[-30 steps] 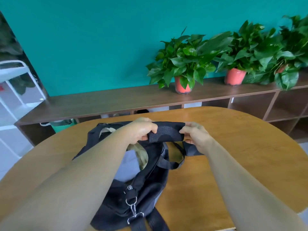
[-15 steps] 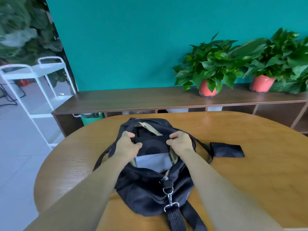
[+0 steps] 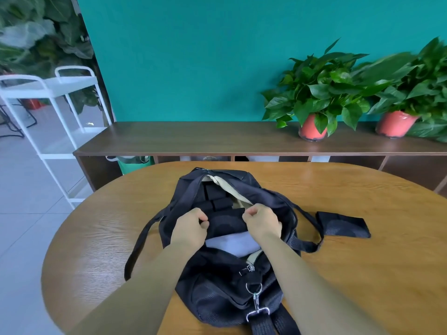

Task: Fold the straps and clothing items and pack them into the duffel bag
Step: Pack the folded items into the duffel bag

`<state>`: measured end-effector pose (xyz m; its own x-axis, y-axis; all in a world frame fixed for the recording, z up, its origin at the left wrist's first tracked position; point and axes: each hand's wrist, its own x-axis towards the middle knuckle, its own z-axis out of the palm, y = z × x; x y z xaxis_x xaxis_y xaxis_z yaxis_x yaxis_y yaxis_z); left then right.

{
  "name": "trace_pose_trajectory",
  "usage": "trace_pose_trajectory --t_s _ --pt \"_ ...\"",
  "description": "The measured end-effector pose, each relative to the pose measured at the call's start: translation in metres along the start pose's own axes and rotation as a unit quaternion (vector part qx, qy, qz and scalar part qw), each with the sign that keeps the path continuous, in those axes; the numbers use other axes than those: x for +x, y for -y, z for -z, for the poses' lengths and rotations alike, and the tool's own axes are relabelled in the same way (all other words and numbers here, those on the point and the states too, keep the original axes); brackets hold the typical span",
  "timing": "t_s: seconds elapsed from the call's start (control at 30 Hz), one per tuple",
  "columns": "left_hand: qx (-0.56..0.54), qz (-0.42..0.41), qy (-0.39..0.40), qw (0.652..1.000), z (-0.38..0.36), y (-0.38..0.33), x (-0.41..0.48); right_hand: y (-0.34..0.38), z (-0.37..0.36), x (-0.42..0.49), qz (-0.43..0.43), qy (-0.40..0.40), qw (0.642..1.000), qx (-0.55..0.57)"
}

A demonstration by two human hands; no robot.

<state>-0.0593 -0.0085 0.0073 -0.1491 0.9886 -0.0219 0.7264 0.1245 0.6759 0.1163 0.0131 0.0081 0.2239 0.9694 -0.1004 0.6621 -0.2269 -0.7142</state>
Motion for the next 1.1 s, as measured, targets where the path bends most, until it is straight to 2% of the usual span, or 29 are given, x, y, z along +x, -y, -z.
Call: trace_pose_trajectory --t_s 0.13,0.23,0.33,0.43,0.5,0.6,0.8,0.93,1.1 --pt "0.100 -0.030 0.014 0.994 0.008 -0.004 -0.003 -0.002 0.004 -0.001 0.016 -0.020 0.999 0.032" --pt "0.175 -0.054 0.001 0.983 0.015 -0.009 -0.012 -0.004 0.007 -0.005 0.063 -0.055 0.997 -0.002" --pt "0.217 -0.137 -0.023 0.966 0.012 -0.008 -0.018 -0.005 0.008 -0.015 0.141 -0.070 0.986 -0.062" --pt "0.259 -0.208 0.018 0.943 0.005 -0.004 -0.022 -0.007 0.007 -0.024 0.217 -0.056 0.961 -0.162" --pt "0.284 -0.210 0.048 0.934 0.001 0.000 -0.023 -0.009 0.007 -0.026 0.253 -0.048 0.934 -0.247" --pt "0.319 -0.197 0.090 0.923 -0.001 0.003 -0.023 -0.010 0.008 -0.027 0.247 -0.034 0.918 -0.308" --pt "0.342 -0.185 0.143 0.910 -0.001 0.003 -0.022 -0.013 0.004 -0.027 0.215 -0.003 0.921 -0.324" --pt "0.338 -0.189 0.144 0.911 0.003 -0.002 -0.021 -0.012 0.006 -0.027 0.216 -0.005 0.921 -0.323" --pt "0.256 -0.205 0.094 0.940 0.015 -0.023 -0.020 -0.016 0.024 -0.031 0.214 -0.038 0.943 -0.253"
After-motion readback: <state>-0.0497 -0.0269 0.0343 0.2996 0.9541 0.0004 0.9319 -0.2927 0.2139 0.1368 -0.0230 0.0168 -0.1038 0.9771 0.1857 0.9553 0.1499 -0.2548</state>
